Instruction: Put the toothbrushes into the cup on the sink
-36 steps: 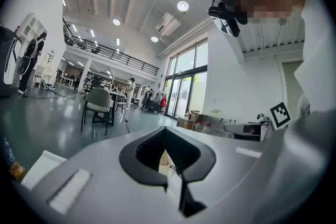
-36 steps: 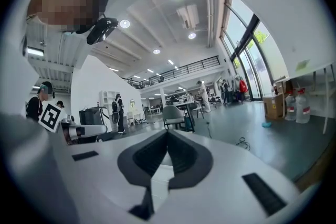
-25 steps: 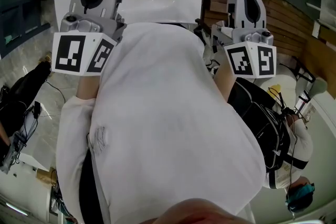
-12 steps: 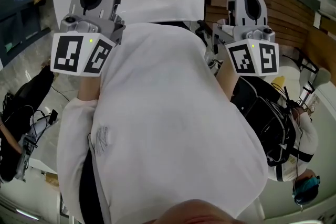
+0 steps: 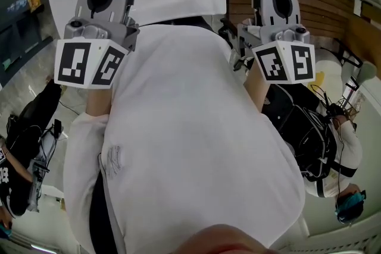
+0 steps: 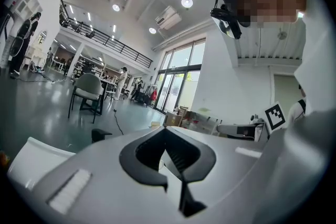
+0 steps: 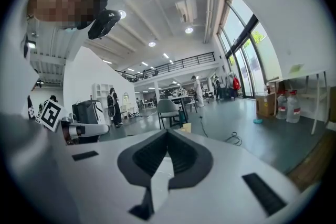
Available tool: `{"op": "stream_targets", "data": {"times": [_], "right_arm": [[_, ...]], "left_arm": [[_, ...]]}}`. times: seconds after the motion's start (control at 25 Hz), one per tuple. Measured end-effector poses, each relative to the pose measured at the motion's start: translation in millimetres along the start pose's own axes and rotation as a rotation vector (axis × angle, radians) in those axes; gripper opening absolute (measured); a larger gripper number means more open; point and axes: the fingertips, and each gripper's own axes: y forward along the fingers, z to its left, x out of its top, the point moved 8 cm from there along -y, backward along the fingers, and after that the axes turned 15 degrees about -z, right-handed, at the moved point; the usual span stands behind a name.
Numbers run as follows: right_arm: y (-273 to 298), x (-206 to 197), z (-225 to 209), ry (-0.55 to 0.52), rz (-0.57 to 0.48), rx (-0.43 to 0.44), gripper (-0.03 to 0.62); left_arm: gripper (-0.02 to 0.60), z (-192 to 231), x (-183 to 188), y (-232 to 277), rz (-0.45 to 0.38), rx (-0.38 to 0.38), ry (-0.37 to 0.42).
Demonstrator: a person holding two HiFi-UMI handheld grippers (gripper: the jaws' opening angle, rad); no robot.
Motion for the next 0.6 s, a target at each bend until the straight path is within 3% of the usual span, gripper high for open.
{"op": "stream_targets", "data": {"times": [0.6], "right_arm": [[4.9,7.6,0.8,-0.011,-0.021,-0.005,0.009]], "left_arm": [[-0.003,3.0,8.1,-2.3,-0.007,0.012,0.007]]}}
